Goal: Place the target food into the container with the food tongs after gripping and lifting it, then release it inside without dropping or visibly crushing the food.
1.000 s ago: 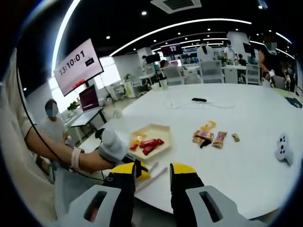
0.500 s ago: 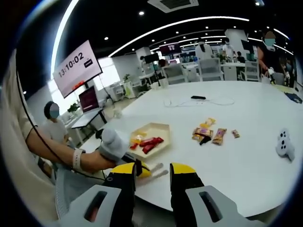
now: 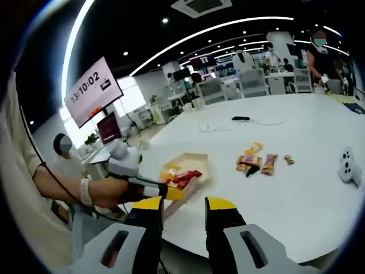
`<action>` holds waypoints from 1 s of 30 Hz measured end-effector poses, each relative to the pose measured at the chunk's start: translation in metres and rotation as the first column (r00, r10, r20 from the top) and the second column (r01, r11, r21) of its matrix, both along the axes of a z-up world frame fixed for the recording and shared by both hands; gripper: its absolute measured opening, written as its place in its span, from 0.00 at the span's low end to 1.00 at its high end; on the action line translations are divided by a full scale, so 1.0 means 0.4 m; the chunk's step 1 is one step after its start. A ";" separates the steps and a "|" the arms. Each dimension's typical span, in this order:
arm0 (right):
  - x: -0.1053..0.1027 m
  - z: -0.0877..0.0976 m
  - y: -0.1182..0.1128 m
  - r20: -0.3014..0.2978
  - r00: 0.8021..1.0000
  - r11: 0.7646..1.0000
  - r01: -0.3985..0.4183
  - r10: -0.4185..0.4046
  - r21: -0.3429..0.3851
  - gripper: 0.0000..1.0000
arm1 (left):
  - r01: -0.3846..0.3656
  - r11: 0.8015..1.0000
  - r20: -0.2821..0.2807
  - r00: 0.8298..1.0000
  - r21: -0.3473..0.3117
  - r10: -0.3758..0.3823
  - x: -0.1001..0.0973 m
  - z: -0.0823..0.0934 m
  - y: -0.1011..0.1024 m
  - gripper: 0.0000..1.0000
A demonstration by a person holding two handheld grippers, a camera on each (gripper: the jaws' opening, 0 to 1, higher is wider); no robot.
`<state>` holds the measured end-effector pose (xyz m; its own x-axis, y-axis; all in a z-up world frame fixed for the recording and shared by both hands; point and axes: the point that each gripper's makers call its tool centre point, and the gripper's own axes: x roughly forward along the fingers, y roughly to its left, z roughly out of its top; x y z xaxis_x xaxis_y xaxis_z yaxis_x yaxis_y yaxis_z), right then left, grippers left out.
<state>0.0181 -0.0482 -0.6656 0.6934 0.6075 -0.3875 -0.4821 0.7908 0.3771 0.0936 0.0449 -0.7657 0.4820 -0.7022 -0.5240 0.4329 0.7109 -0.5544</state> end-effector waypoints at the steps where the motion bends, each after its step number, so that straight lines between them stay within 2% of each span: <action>1: 0.006 0.012 0.010 0.005 1.000 0.999 0.000 0.000 0.034 0.28 | -0.044 0.997 0.003 0.999 -0.067 0.044 0.016 0.036 0.007 0.00; 3: 0.016 0.032 0.025 0.017 1.000 0.996 0.000 -0.001 0.092 0.28 | -0.082 0.986 0.004 0.997 -0.142 0.083 0.033 0.077 0.013 0.00; 5: 0.031 0.058 0.043 0.029 1.000 0.986 0.003 -0.008 0.168 0.28 | -0.093 0.963 0.028 0.994 -0.251 0.104 0.053 0.138 0.013 0.00; 7: 0.039 0.078 0.055 0.044 0.999 0.977 0.004 -0.013 0.214 0.29 | -0.109 0.952 0.030 0.992 -0.286 0.122 0.061 0.164 0.021 0.00; 9: 0.045 0.097 0.070 0.046 0.999 0.963 -0.003 -0.009 0.269 0.29 | -0.132 0.931 0.036 0.988 -0.341 0.153 0.071 0.197 0.026 0.00; 11: 0.056 0.128 0.086 0.051 0.999 0.936 -0.003 -0.016 0.352 0.30 | -0.160 0.896 0.028 0.982 -0.413 0.188 0.079 0.235 0.032 0.00; 12: 0.061 0.138 0.089 0.052 0.998 0.925 0.000 -0.021 0.380 0.30 | -0.178 0.871 0.019 0.978 -0.458 0.209 0.083 0.258 0.034 0.00; 13: 0.069 0.152 0.092 0.054 0.998 0.909 0.005 -0.031 0.416 0.31 | -0.186 0.860 0.012 0.976 -0.476 0.218 0.084 0.267 0.036 0.00; 14: 0.074 0.161 0.094 0.056 0.998 0.897 0.007 -0.036 0.442 0.31 | -0.216 0.812 -0.006 0.967 -0.541 0.254 0.089 0.300 0.043 0.00; 16: 0.084 0.178 0.097 0.049 0.998 0.871 0.018 -0.049 0.490 0.32 | -0.246 0.767 -0.024 0.957 -0.592 0.289 0.095 0.329 0.054 0.00; 17: 0.088 0.175 0.100 0.054 0.998 0.882 0.013 -0.044 0.470 0.32 | -0.261 0.735 -0.034 0.951 -0.626 0.308 0.098 0.350 0.061 0.00; 18: 0.089 0.182 0.115 0.077 0.997 0.896 -0.014 -0.023 0.444 0.33 | -0.271 0.715 -0.043 0.946 -0.645 0.321 0.098 0.366 0.063 0.00; 20: 0.089 0.196 0.135 0.084 0.996 0.886 -0.033 -0.006 0.463 0.32 | -0.270 0.714 -0.035 0.945 -0.646 0.326 0.098 0.376 0.067 0.00; 21: 0.090 0.202 0.143 0.084 0.996 0.876 -0.040 -0.001 0.481 0.32 | -0.270 0.711 -0.031 0.944 -0.649 0.330 0.099 0.383 0.068 0.00; 22: 0.093 0.208 0.149 0.083 0.997 0.865 -0.039 -0.003 0.500 0.33 | -0.271 0.698 -0.032 0.942 -0.663 0.335 0.099 0.396 0.067 0.00; 23: 0.100 0.213 0.155 0.078 0.997 0.848 -0.030 -0.013 0.529 0.33 | -0.280 0.669 -0.044 0.937 -0.688 0.347 0.101 0.411 0.070 0.00; 25: 0.110 0.221 0.160 0.058 0.998 0.812 -0.008 -0.032 0.584 0.32 | -0.286 0.633 -0.052 0.931 -0.719 0.361 0.099 0.434 0.074 0.00; 26: 0.114 0.221 0.160 0.051 0.998 0.801 0.001 -0.039 0.599 0.32 | -0.287 0.621 -0.058 0.930 -0.729 0.363 0.096 0.443 0.075 0.00; 28: 0.121 0.218 0.162 0.034 0.998 0.780 0.016 -0.048 0.626 0.32 | -0.284 0.606 -0.059 0.930 -0.743 0.364 0.088 0.460 0.074 0.00; 30: 0.124 0.215 0.167 0.017 0.999 0.758 0.027 -0.051 0.651 0.32 | -0.275 0.599 -0.048 0.929 -0.752 0.366 0.077 0.477 0.071 0.00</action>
